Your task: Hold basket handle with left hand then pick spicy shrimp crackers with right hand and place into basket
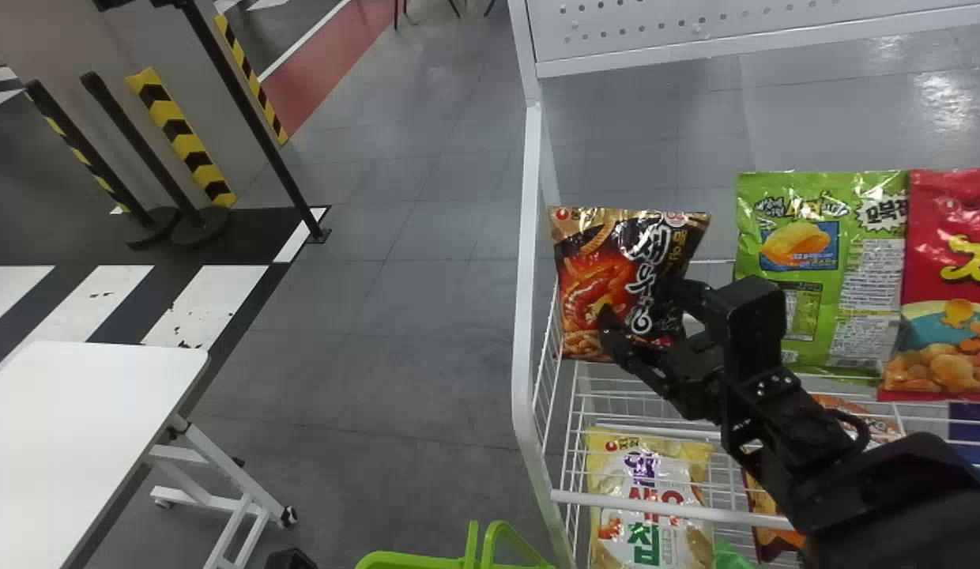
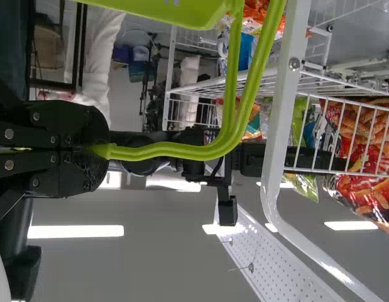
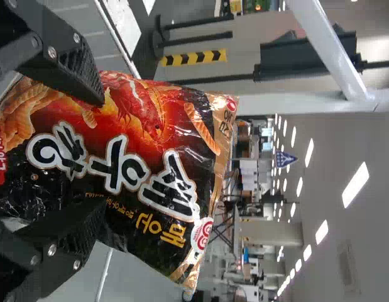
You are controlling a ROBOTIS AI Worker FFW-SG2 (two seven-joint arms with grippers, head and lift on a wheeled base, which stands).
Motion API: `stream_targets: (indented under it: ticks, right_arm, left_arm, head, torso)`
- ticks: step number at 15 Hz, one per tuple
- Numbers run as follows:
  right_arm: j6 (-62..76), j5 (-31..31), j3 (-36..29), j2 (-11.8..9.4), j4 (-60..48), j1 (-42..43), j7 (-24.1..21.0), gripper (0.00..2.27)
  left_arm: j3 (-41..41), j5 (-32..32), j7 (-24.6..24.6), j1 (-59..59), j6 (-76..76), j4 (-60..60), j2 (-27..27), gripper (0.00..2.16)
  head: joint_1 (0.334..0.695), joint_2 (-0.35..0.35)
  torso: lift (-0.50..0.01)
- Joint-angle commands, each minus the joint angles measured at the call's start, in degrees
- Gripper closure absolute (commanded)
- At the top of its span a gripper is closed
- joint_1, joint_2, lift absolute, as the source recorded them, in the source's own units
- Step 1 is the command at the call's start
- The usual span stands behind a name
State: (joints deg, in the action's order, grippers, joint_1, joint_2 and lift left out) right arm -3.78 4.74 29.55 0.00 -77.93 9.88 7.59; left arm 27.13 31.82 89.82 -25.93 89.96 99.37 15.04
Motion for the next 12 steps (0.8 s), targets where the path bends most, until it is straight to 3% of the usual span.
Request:
stream_targets:
  ticks: [1,3,7,12]
  right_arm:
    - [-1.11,0.09,0.16,0.05,0.06,0.14,0.15,2.10]
    - [-1.46,-0.17,0.07,0.05,0.06,0.14,0.50,2.24]
    - [-1.81,-0.17,-0.54,0.05,-0.65,-0.12,0.59,2.24]
    - [-5.33,-2.90,-3.53,0.05,-9.26,-5.57,0.50,2.24]
  left_arm:
    - [0.03,0.09,0.74,0.01,0.07,-0.41,0.16,2.15]
    - [0.03,0.09,0.74,0.01,0.07,-0.32,0.16,2.15]
    - [0.03,0.09,0.74,0.01,0.07,-0.41,0.16,2.15]
    - [0.03,0.09,0.74,0.01,0.07,-0.76,0.43,2.15]
  head:
    - [0.695,0.350]
    - [0.695,0.350]
    - [0.695,0.350]
    - [0.695,0.350]
  torso:
    - [-0.010]
    - [-0.010]
    - [-0.010]
    - [-0.010]
